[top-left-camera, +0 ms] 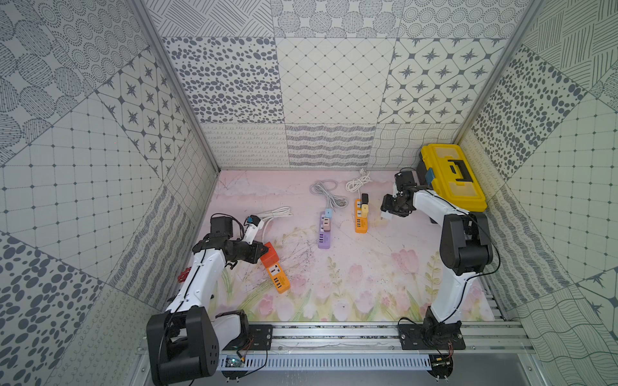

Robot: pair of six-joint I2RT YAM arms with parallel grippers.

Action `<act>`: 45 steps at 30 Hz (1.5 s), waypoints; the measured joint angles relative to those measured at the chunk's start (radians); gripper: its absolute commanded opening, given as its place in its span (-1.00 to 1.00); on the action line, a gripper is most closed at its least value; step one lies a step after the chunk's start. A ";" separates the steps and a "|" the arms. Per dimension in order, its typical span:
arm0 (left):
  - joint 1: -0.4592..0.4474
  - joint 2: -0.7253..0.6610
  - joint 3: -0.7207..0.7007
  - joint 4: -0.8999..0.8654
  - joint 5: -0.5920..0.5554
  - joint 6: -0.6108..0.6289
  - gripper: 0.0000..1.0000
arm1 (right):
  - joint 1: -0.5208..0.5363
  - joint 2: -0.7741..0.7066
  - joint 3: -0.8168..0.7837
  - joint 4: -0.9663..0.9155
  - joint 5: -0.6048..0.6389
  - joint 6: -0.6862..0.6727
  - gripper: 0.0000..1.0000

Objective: Pull the plug off the socket
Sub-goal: Place the plug at the center of the board.

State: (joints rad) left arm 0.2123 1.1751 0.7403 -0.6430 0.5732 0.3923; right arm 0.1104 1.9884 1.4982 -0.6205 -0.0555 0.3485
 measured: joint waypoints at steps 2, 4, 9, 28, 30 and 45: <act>0.000 -0.001 0.000 0.000 0.000 0.000 -1.00 | -0.001 0.055 0.068 -0.012 0.000 -0.010 0.18; 0.000 -0.003 -0.001 -0.001 -0.001 0.000 -1.00 | -0.003 0.101 0.123 -0.027 -0.002 -0.016 0.30; 0.000 -0.004 -0.003 0.000 -0.001 0.000 -1.00 | -0.005 0.159 0.202 -0.056 -0.004 -0.024 0.53; 0.000 -0.024 0.080 -0.124 -0.072 0.015 -0.93 | 0.272 -0.455 -0.123 -0.002 0.037 -0.003 0.41; 0.000 -0.037 0.115 -0.153 -0.084 0.021 -0.82 | 0.346 -0.521 -0.187 0.013 0.038 0.009 0.39; 0.016 -0.172 0.099 -0.301 -0.156 0.057 -1.00 | 0.914 -0.546 -0.432 0.200 0.003 0.073 -0.28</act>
State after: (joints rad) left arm 0.2279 1.0035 0.8391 -0.9443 0.4175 0.4496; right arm 1.0248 1.4429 1.0664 -0.4210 -0.0528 0.4217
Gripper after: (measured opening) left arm 0.049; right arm 0.399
